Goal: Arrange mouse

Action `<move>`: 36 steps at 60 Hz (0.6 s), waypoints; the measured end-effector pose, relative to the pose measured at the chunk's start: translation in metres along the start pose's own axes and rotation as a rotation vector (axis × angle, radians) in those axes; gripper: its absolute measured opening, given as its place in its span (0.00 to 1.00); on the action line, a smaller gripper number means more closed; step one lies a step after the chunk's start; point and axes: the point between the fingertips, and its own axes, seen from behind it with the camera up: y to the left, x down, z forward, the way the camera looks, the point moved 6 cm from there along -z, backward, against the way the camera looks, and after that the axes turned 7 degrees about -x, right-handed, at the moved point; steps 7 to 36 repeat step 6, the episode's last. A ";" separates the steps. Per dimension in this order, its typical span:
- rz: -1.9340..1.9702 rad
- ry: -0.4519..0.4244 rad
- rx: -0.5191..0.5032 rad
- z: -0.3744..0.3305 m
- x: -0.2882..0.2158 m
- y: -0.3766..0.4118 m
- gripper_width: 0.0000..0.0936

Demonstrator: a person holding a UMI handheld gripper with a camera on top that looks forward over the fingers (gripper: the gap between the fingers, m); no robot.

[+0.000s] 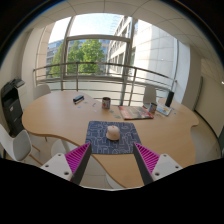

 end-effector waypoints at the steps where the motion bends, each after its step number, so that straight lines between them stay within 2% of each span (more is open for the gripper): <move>1: -0.006 0.002 0.000 -0.002 0.000 0.000 0.91; 36: -0.019 0.004 0.003 -0.004 0.003 0.002 0.91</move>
